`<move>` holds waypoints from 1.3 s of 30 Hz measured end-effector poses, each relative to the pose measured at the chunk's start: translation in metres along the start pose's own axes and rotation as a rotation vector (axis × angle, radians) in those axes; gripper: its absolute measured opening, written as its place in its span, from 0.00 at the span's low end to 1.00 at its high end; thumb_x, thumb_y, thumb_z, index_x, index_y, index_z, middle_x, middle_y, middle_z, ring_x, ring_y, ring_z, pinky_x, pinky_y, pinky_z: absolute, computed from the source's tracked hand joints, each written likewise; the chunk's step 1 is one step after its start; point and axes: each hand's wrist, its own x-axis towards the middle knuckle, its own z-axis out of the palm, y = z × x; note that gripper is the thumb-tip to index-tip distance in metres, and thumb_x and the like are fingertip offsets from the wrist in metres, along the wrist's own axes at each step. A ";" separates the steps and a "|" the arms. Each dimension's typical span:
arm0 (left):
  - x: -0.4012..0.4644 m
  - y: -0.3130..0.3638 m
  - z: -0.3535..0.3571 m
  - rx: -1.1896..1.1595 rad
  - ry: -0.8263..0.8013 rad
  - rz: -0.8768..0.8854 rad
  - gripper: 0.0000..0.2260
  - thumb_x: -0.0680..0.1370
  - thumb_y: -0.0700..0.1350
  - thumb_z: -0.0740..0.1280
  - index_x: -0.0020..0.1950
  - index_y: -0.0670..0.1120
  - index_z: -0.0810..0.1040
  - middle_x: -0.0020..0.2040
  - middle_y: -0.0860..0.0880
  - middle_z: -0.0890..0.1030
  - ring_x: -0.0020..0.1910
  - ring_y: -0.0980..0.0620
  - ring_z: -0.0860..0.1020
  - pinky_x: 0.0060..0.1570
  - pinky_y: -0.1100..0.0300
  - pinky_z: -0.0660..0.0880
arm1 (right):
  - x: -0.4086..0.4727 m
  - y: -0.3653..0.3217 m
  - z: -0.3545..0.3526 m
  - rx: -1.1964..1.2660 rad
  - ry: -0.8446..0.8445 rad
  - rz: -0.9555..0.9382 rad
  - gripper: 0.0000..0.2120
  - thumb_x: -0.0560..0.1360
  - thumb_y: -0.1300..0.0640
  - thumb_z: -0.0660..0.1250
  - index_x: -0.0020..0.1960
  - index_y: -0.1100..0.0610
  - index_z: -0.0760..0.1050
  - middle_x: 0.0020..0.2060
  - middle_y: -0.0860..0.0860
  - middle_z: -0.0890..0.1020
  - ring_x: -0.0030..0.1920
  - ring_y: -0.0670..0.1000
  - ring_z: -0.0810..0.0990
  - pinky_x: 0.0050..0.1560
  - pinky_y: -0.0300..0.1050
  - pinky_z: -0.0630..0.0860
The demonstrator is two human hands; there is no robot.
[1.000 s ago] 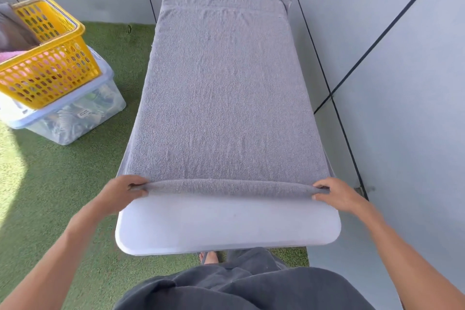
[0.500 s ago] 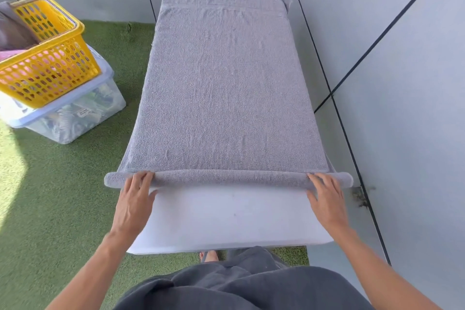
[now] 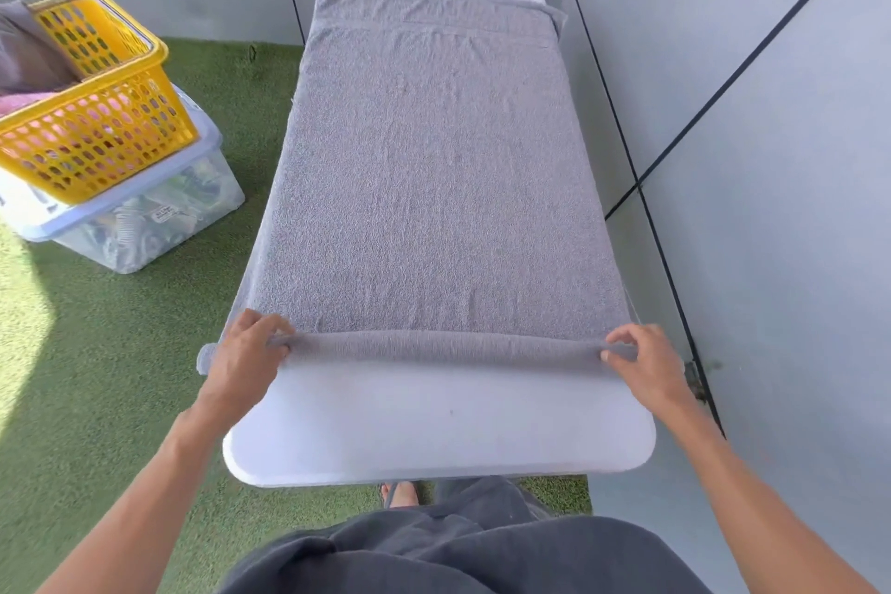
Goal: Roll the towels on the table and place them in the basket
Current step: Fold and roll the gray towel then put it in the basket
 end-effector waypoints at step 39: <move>-0.014 0.002 0.022 0.359 0.142 0.209 0.14 0.71 0.36 0.74 0.55 0.40 0.78 0.53 0.43 0.76 0.50 0.41 0.71 0.48 0.45 0.74 | -0.003 -0.013 0.017 -0.355 0.025 -0.198 0.16 0.74 0.60 0.70 0.61 0.61 0.76 0.55 0.55 0.78 0.60 0.58 0.72 0.62 0.52 0.69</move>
